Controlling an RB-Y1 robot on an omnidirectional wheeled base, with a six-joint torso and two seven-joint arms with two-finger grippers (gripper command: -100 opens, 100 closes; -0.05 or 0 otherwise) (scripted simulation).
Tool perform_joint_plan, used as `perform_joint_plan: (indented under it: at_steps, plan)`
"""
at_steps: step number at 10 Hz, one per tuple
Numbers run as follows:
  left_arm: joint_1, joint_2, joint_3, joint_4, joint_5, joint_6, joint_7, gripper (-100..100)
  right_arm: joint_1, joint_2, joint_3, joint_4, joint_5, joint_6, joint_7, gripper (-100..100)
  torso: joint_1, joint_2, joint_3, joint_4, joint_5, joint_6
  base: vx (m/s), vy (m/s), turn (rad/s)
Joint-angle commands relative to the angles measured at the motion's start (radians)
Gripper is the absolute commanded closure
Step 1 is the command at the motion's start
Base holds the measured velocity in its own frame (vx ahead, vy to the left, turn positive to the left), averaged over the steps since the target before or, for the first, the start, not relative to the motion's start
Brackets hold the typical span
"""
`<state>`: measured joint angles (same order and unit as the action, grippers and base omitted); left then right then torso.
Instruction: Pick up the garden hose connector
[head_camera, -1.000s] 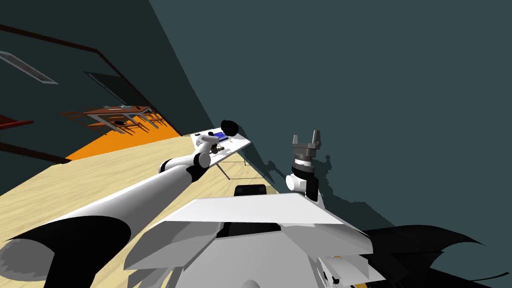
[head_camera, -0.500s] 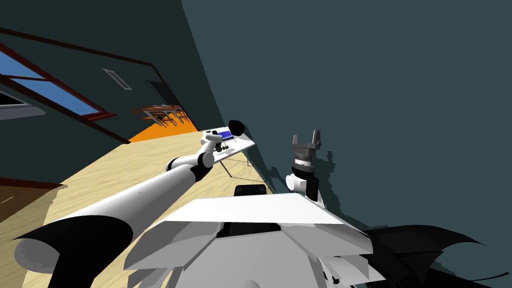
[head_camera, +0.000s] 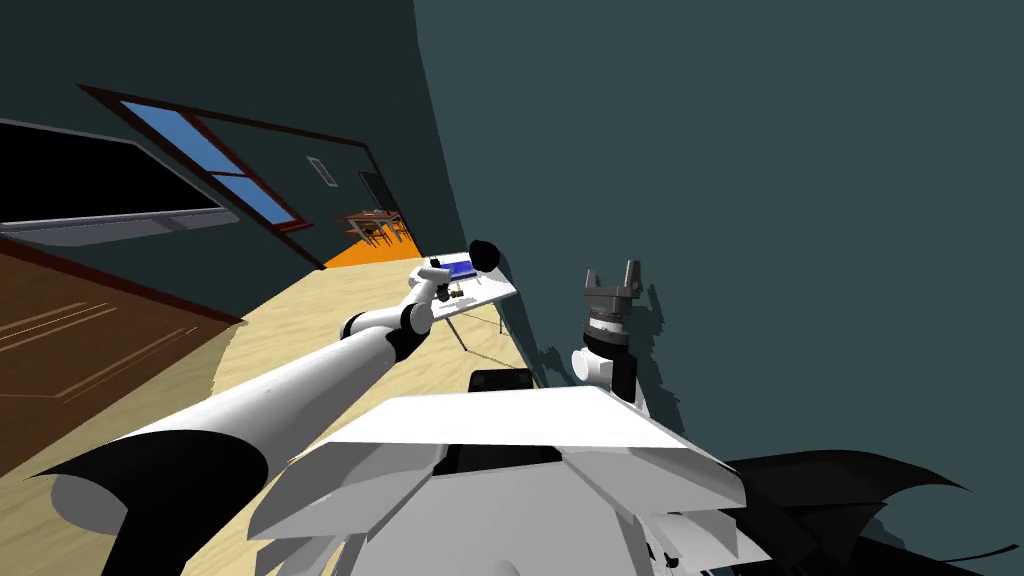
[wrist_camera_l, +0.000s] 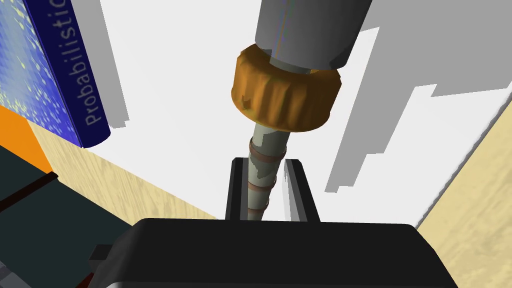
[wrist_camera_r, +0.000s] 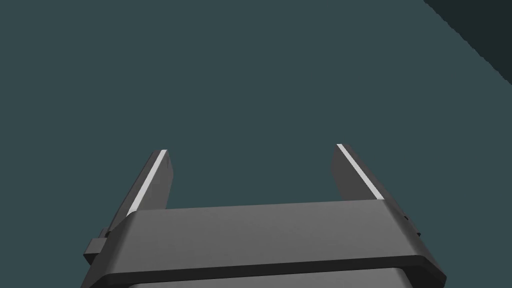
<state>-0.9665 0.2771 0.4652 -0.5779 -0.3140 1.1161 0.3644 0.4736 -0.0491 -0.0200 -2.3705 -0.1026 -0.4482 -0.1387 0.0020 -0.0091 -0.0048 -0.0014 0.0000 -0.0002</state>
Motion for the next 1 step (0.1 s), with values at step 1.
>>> perform_joint_plan:
  at_steps: [1]
  plan:
    - [0.0,0.0,0.0,0.0,0.0,0.0,0.0,0,0.0,0.0,0.0,0.0,0.0,0.0,0.0,0,0.0,0.0,0.0,0.0,0.0,0.0,0.004,-0.012,-0.009]
